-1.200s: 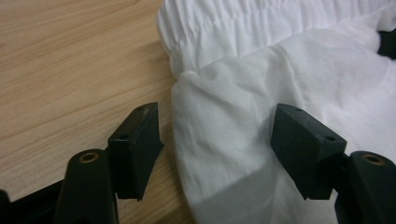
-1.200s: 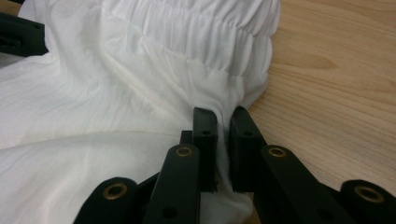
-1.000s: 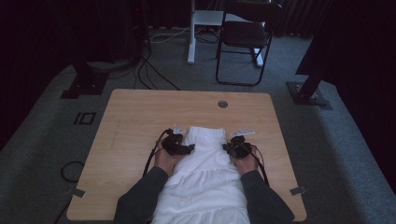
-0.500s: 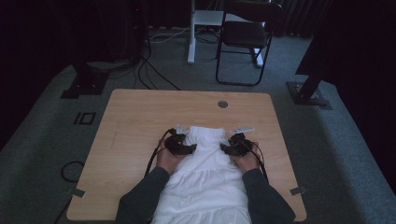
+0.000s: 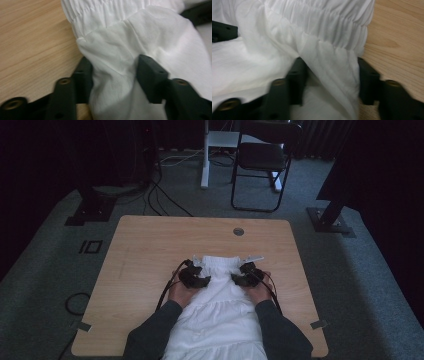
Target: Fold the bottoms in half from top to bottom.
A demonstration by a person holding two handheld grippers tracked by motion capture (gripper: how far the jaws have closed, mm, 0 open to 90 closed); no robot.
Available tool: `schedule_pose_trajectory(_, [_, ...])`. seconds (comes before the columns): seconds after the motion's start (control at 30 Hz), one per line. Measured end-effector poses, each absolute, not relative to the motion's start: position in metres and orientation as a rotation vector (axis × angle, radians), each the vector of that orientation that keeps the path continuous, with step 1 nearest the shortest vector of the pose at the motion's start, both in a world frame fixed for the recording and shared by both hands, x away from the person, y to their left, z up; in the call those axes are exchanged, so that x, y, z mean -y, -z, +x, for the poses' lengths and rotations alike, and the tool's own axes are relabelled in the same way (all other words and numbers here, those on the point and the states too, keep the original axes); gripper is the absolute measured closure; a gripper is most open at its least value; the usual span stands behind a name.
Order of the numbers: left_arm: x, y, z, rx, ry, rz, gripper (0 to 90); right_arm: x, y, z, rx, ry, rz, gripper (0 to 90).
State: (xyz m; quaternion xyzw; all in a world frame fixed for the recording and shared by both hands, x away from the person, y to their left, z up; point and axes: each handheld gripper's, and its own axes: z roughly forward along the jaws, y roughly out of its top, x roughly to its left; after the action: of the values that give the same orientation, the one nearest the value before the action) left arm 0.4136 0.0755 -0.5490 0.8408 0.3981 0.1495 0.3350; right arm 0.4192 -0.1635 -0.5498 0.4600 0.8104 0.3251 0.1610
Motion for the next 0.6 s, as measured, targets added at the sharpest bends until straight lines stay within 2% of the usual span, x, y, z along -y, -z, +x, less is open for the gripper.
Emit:
schedule_pose_trajectory(0.1, [-0.078, 0.548, 0.416, -1.055, -0.308, 2.167, 72.4, 0.164, 0.549, 0.420, -2.331, -0.963, 1.330, 79.6])
schedule_pose_trajectory(0.2, [-0.079, 0.546, 0.420, -1.048, -0.300, 2.180, 82.9, 0.166, 0.548, 0.425, -2.365, -0.992, 1.339, 83.8])
schedule_pose_trajectory(0.37, [-0.083, 0.518, 0.438, -1.007, -0.377, 2.167, 85.0, 0.171, 0.528, 0.439, -2.347, -1.059, 1.284, 84.0])
schedule_pose_trajectory(0.6, [-0.084, 0.439, 0.460, -0.904, -0.593, 2.071, 85.3, 0.177, 0.462, 0.464, -2.230, -1.207, 1.210, 84.0])
